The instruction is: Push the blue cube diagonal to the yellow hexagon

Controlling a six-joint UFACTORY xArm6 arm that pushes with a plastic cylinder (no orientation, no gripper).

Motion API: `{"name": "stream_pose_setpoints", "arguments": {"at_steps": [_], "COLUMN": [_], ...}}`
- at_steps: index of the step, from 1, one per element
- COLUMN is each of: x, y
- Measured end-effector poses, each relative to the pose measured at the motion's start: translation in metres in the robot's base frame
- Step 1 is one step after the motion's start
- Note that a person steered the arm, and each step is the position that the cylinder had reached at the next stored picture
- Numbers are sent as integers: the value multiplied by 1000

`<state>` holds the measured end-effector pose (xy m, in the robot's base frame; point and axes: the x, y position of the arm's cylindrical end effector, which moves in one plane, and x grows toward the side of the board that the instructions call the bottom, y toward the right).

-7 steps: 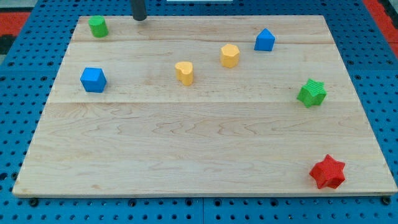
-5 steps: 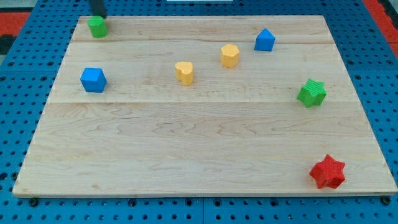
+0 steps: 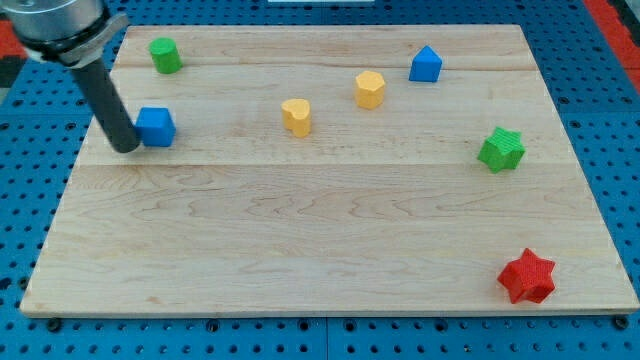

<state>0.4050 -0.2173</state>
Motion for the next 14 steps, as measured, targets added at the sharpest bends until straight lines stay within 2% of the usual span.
{"name": "stream_pose_setpoints", "arguments": {"at_steps": [1,2,5,6,8,9,13,14], "x": [-66,-82,-84,-94,-117,-119,-119,-146], "y": [45,136,279,290,238,231,246,283]}}
